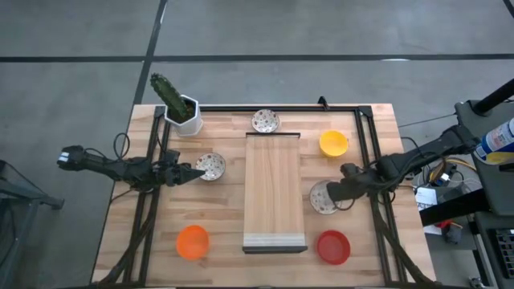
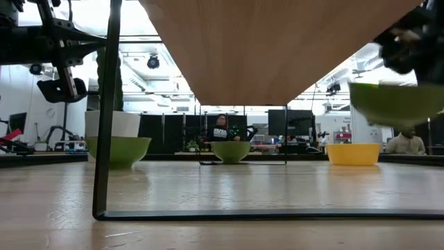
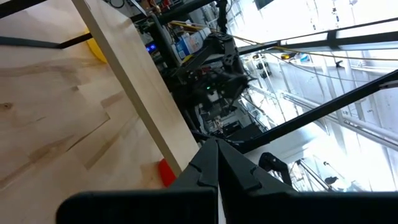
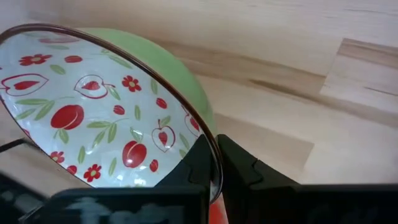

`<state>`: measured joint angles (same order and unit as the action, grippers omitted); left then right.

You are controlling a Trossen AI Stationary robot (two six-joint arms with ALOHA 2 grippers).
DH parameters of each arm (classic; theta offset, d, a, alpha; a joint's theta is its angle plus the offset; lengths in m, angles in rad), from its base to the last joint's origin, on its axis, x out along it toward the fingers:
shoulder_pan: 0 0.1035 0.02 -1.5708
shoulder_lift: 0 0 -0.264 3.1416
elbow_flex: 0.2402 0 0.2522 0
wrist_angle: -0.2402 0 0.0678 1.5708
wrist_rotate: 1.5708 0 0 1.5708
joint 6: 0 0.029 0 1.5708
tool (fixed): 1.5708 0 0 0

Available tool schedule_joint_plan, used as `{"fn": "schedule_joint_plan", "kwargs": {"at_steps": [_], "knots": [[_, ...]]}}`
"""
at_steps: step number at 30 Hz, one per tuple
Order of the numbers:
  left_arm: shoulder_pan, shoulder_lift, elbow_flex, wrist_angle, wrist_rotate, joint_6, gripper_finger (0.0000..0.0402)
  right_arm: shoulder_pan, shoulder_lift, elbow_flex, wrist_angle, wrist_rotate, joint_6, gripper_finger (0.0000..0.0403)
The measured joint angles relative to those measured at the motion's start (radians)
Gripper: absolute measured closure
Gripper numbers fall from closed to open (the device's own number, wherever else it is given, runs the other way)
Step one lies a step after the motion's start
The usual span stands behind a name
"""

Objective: Pick & Place Mini bowls
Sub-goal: Put the bottom right white bowl on the shelf

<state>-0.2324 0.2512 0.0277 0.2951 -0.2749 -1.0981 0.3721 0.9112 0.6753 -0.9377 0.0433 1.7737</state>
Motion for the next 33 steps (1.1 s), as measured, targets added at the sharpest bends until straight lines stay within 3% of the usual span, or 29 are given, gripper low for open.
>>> {"fn": "schedule_joint_plan", "kwargs": {"at_steps": [8, 18, 33], "knots": [[0.0, 0.0, 0.0, 0.0, 0.0, 0.001, 0.0399, -0.013, -0.029, 0.172, -0.097, 0.008, -0.019, 0.0391], [0.0, 0.0, 0.0, 0.0, -0.02, 0.002, 0.0399, -0.148, 0.111, 0.439, -0.107, -0.001, -0.231, 0.0391], [0.0, 0.0, 0.0, 0.0, -0.031, -0.005, 0.0399, -0.517, 0.491, 0.813, -0.242, -0.294, -0.765, 0.0391]]}}
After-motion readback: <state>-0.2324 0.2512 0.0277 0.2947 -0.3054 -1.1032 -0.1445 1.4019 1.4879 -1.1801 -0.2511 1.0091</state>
